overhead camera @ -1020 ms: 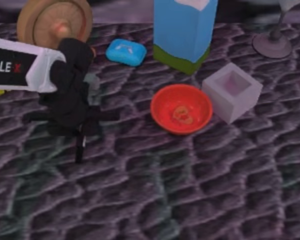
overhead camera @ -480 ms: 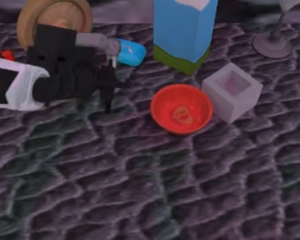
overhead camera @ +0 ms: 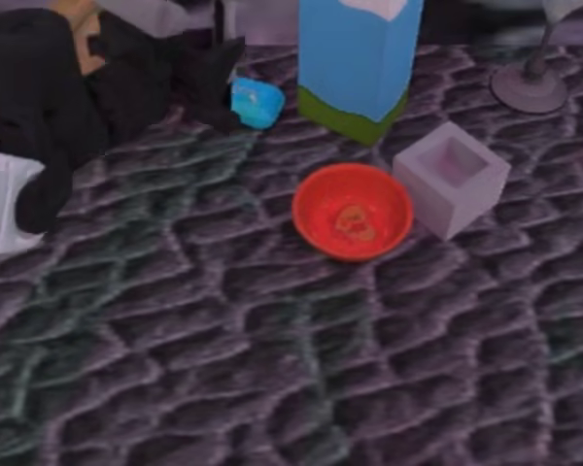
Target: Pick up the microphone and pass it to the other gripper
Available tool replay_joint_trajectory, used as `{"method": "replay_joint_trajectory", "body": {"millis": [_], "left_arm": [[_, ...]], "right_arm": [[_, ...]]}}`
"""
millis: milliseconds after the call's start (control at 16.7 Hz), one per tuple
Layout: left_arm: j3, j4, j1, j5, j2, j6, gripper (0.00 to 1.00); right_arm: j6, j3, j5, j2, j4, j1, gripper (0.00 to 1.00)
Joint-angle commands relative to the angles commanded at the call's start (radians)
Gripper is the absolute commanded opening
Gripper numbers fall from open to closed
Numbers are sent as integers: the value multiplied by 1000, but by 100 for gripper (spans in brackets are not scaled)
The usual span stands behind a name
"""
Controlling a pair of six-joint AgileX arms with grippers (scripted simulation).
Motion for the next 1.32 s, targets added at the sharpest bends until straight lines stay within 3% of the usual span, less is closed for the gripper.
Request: {"method": "replay_joint_trajectory", "body": {"millis": [240,600,720,1080,1200,1320], "left_arm": [[-25,77,5,35,-39,23,0],[-22,73,-17,16,-44,24,0],[-29,65,-67,-38,-72,23,0],[-65,28,-293,-281,-195,19,0],[-71,22,-333,-322,-221,19,0],[-72,21,-338,-327,-225,19,0]], "right_arm": [[0,0,0,0,0,0,100],[0,0,0,0,0,0,100],[0,0,0,0,0,0,100],[0,0,0,0,0,0,100],[0,0,0,0,0,0,100],[0,0,0,0,0,0,100]]}}
